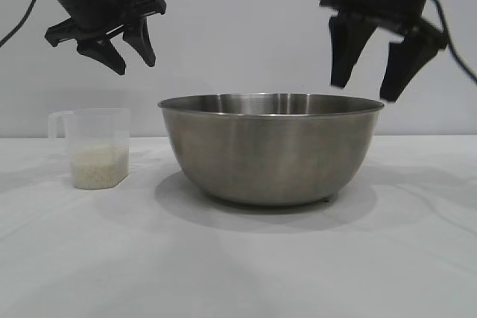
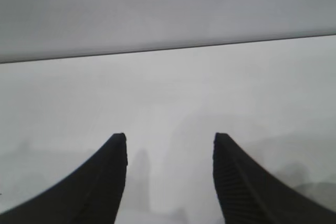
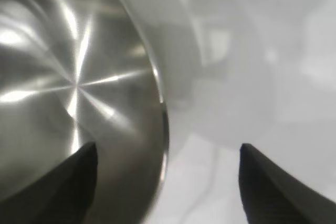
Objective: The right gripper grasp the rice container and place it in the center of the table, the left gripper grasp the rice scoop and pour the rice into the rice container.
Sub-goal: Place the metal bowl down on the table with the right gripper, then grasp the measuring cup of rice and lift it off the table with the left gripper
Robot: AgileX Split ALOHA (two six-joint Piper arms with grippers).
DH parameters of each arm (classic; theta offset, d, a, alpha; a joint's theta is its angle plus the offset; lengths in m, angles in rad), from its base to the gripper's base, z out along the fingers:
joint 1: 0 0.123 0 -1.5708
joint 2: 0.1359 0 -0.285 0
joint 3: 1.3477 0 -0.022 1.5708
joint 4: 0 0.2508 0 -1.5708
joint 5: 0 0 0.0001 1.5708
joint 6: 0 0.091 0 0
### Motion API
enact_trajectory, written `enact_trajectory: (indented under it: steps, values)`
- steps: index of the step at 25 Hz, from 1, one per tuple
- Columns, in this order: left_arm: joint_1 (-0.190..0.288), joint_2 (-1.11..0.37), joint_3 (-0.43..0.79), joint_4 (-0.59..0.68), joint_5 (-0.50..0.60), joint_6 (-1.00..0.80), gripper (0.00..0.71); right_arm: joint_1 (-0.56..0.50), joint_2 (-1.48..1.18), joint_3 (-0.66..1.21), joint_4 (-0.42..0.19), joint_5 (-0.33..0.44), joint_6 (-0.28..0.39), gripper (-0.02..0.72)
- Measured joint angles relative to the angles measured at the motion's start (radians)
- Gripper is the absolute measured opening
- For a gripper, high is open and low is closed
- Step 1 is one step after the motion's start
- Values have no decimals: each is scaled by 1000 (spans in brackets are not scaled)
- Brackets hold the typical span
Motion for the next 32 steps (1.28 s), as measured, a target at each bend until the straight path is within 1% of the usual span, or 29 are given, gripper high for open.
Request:
enact_trajectory:
  steps: [1, 3, 9, 13, 16, 20, 30, 32]
  values:
    - [0, 0, 0, 0, 2, 0, 309, -15, -20, 0, -14, 1, 29, 489]
    - [0, 0, 0, 0, 4, 0, 309, -52, -61, 9, -33, 1, 54, 489]
    - [0, 0, 0, 0, 5, 0, 309, -131, -267, 121, -61, 8, 70, 489]
    - [0, 0, 0, 0, 5, 0, 309, -156, -433, 233, -78, 12, 72, 489]
    - [0, 0, 0, 0, 20, 0, 309, -156, -571, 329, -83, 14, 72, 489]
    - [0, 0, 0, 0, 22, 0, 309, -156, -746, 483, -83, 18, 90, 489]
    - [0, 0, 0, 0, 83, 0, 309, -156, -1186, 934, -85, 26, 100, 489]
    - [0, 0, 0, 0, 85, 0, 309, -156, -1272, 1009, -88, 13, 100, 489]
